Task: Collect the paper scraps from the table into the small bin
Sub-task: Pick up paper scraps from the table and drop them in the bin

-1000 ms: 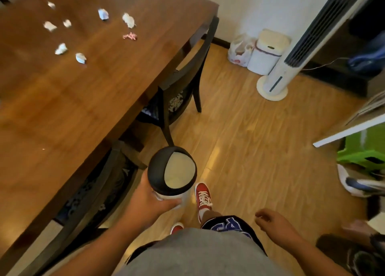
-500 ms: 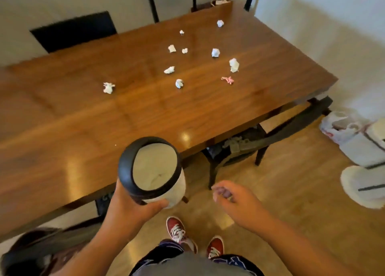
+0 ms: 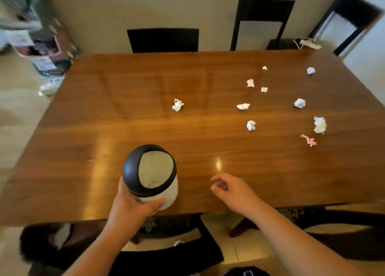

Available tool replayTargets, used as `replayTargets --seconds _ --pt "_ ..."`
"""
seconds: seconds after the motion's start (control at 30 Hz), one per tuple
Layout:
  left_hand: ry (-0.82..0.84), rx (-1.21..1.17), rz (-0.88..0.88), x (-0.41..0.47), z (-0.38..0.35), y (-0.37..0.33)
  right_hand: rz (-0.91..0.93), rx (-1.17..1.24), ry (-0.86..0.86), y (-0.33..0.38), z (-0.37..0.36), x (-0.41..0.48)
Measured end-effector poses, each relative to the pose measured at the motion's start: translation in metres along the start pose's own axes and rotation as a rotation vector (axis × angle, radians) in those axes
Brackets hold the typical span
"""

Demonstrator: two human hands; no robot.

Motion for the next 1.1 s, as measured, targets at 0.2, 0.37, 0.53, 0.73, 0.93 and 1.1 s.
replayTargets --seconds 0.2,0.37,0.53,0.73,0.93,1.1 --pt "-0.105 -0.02 0.089 0.037 0.002 0.009 -0.044 -0.128 -0.072 0.032 0.018 0.082" --pt "-0.172 -0.072 0.117 0.052 0.003 0.017 -0.056 -0.274 -0.146 0.064 0.041 0.164" --pt "-0.283 -0.091 0.143 0.061 -0.003 0.026 -0.024 -0.354 -0.18 0.101 0.059 0.261" --pt "-0.38 -0.101 0.188 0.078 -0.023 0.03 0.038 -0.511 -0.261 0.118 0.066 0.355" --pt "-0.417 -0.116 0.204 0.086 -0.041 0.035 0.154 -0.708 -0.243 0.117 0.056 0.382" --pt "-0.391 -0.105 0.205 0.074 -0.038 0.034 0.276 -0.676 -0.238 0.099 0.035 0.338"
Point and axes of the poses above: each hand's wrist, its own x-axis towards the middle knuckle, its own z-axis out of the back of the hand, y = z × x, the point moved 1 cm from there along x, towards the middle knuckle, and after that the axes turned 10 degrees about -x, right-handed, at the moved point
